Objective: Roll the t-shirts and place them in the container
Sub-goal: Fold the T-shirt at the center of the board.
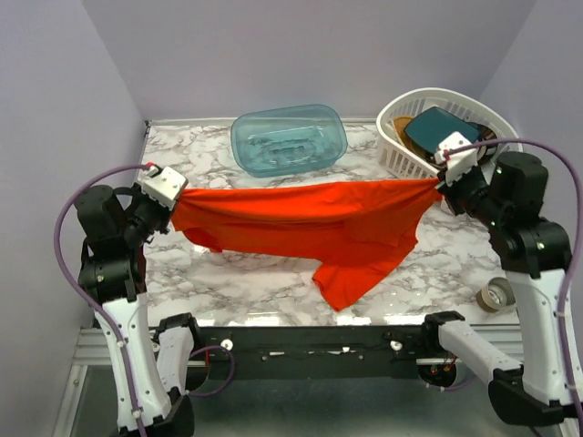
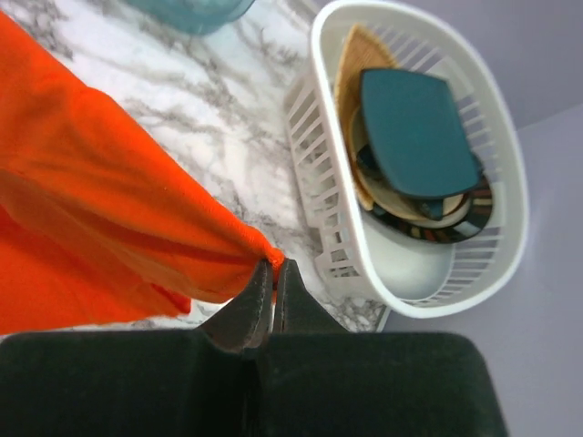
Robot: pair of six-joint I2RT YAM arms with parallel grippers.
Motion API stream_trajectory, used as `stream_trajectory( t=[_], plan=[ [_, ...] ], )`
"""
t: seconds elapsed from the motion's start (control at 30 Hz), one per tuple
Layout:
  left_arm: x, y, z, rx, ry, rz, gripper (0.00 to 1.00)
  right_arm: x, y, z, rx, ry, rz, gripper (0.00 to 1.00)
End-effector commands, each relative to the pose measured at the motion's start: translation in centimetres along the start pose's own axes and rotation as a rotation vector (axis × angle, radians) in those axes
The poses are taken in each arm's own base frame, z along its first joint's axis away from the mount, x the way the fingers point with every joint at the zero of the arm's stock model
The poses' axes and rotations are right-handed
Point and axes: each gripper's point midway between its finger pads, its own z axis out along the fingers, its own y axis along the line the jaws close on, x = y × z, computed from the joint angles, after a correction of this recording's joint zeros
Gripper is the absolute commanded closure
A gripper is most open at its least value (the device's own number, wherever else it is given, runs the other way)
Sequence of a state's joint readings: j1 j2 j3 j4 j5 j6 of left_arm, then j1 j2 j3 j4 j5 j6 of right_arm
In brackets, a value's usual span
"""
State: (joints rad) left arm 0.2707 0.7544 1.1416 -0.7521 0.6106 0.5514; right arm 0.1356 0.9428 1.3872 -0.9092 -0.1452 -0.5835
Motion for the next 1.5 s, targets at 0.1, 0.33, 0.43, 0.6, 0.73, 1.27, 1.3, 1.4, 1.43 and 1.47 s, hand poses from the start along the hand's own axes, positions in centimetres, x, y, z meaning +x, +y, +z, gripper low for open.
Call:
stream_trajectory(
  t=[0.1, 0.33, 0.43, 0.6, 0.73, 1.27, 1.3, 1.4, 1.43, 1.47],
  plan=[
    [-7.5, -0.6, -7.2, -0.183, -0.213, 0.044, 1.0, -4.4, -0.6, -13.0, 0.187, -0.283, -0.03, 1.0],
    [-12.0, -1.8, -14.9, -0.349, -0.385, 0.101, 1.0, -6.1, 1.8, -23.0, 0.241, -0.523, -0.053, 0.99],
    [-13.3, -2.7, -18.0, -0.402, -0.447, 0.135, 1.0, -6.3, 3.1, -25.8, 0.232, -0.59, -0.054, 1.0],
    [-14.4, -3.5, -21.7, -0.48, -0.518, 0.135, 1.0, -6.6, 4.8, -31.3, 0.254, -0.713, -0.06, 0.99],
    [-14.3, -3.9, -21.9, -0.478, -0.537, 0.128, 1.0, -6.7, 4.9, -31.6, 0.257, -0.733, -0.046, 0.99],
    [11.0, -7.1, 3.9, 0.165, 0.129, -0.159, 1.0, 5.4, 10.5, 1.0, -0.305, -0.134, 0.072, 1.0],
    [13.0, -7.3, 4.7, 0.177, 0.177, -0.182, 1.0, 8.1, 11.5, 3.1, -0.334, -0.054, 0.087, 1.0],
    [16.6, -6.9, 7.6, 0.212, 0.284, -0.217, 1.0, 12.2, 11.8, 8.4, -0.365, 0.108, 0.073, 1.0],
    [17.6, -6.1, 8.1, 0.186, 0.323, -0.221, 1.0, 12.4, 11.1, 9.8, -0.347, 0.121, 0.07, 1.0],
    [19.0, -5.8, 9.5, 0.191, 0.361, -0.242, 1.0, 12.7, 10.8, 10.8, -0.346, 0.152, 0.078, 1.0]
  ],
)
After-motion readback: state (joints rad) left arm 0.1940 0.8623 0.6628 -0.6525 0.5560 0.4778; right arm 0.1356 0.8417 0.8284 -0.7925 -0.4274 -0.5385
